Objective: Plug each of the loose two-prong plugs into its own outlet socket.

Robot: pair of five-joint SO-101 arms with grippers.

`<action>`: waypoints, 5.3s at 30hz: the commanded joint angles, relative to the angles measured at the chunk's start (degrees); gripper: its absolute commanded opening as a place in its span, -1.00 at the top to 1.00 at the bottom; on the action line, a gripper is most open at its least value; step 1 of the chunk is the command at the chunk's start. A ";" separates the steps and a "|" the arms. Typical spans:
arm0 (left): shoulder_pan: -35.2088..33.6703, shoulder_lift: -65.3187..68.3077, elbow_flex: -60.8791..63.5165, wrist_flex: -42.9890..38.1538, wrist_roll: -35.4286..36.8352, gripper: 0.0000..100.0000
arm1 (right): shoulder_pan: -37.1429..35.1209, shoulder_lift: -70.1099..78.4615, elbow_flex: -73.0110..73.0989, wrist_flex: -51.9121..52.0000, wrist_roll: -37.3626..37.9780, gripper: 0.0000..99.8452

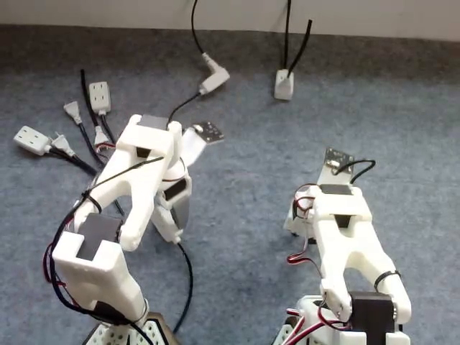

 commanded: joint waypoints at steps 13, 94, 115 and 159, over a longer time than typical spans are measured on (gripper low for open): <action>-5.93 -1.10 -6.64 15.12 -9.85 0.79 | 0.66 -0.13 0.04 -0.57 0.62 0.79; 11.21 18.07 -39.69 14.33 22.59 0.98 | 0.66 -0.13 1.45 -2.15 0.62 0.79; 20.00 27.03 -49.19 15.56 14.51 0.62 | 0.48 -0.13 1.27 -2.15 0.62 0.79; 5.05 35.38 -54.20 -1.32 20.40 0.38 | 0.48 -0.13 1.27 -2.24 0.70 0.79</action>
